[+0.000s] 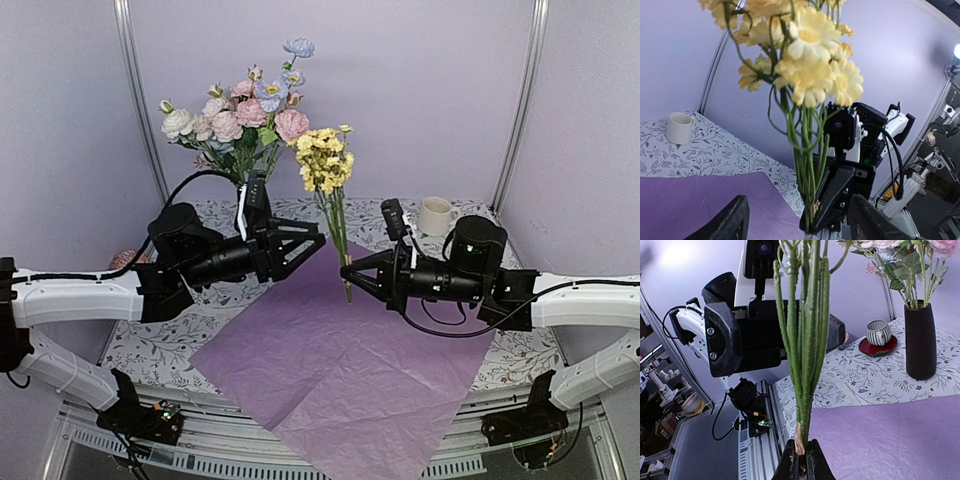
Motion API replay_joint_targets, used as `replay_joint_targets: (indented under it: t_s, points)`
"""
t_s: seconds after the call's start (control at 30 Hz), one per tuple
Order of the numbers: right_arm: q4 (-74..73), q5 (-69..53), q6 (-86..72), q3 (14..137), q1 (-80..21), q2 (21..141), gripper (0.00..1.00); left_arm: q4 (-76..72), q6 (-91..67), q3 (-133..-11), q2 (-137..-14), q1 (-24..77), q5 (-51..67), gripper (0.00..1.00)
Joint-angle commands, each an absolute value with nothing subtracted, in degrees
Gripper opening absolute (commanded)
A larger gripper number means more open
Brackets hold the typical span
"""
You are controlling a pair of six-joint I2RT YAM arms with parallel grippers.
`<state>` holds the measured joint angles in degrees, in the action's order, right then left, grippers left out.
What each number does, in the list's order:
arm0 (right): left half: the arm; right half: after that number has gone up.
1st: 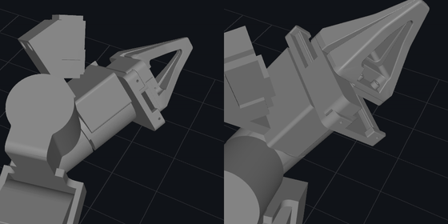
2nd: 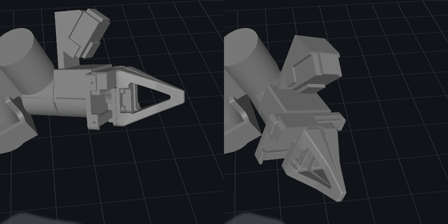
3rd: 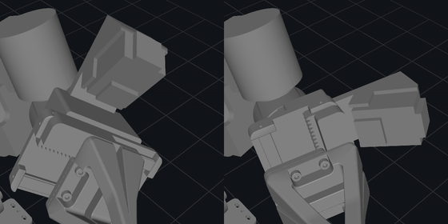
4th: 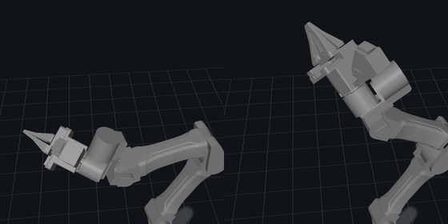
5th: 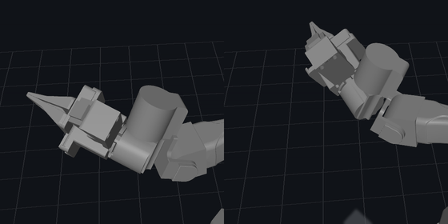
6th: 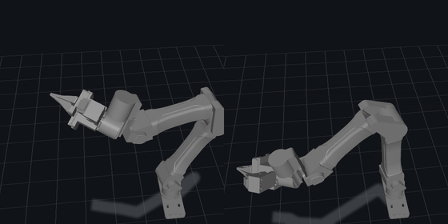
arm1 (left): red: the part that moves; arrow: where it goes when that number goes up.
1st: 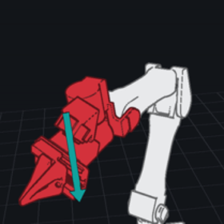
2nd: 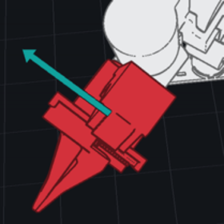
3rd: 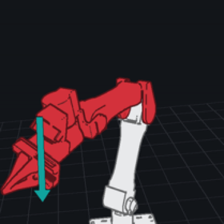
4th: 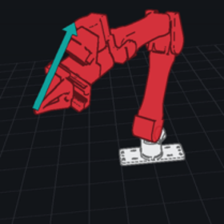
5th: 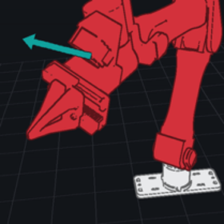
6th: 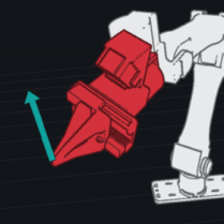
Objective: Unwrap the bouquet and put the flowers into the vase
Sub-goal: Pass from the right arm to the left
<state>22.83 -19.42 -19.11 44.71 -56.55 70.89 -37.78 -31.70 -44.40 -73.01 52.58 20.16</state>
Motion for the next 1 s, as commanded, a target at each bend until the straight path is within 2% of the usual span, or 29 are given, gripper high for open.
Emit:
replay_joint_targets:
  t_s: [0.0, 0.13, 0.2, 0.27, 0.4, 0.53, 0.73, 0.87, 0.97]
  points:
    - [25.57, -20.68, -17.18, 46.44, -57.77, 72.18, 0.03, -41.62, -31.82, -47.39, -75.14, 53.85, 22.64, 0.69]
    - [25.5, -20.7, -16.83, 46.27, -58.25, 72.65, 0.03, -41.56, -31.74, -48.73, -76.18, 54.24, 23.28, 0.67]
    - [25.57, -20.74, -16.79, 46.26, -58.37, 72.89, 0.03, -41.4, -31.67, -48.99, -76.54, 54.23, 23.55, 0.62]
    - [25.58, -20.67, -16.7, 46.24, -58.56, 73.11, 0.03, -41.72, -31.49, -48.81, -76.63, 54.29, 23.64, 0.53]
    - [25.57, -20.41, -16.61, 46.13, -58.7, 73.36, 0.03, -41.77, -30.96, -48.31, -76.33, 54.32, 22.47, 0.25]
    - [25.15, -19.7, -16.12, 46.1, -58.77, 73.48, 0.06, -41.07, -30.4, -48.03, -75.91, 54.24, 20.79, 0.01]
    - [19.08, -9.2, -12.42, 45.1, -58.8, 69.5, 0.4, -37.49, -27.59, -46.7, -74.16, 54.08, 17.47, 0.0]
    - [18.78, 0.27, -8.41, 40.72, -58.67, 64.77, 0.52, -34.66, -22.42, -43.36, -70.21, 53.36, 12.44, 0.0]
    - [19.61, 9.21, -4.24, 37.22, -58.71, 63.25, 0.53, -33.33, -17.11, -39.92, -66.01, 51.89, 7.39, 0.0]
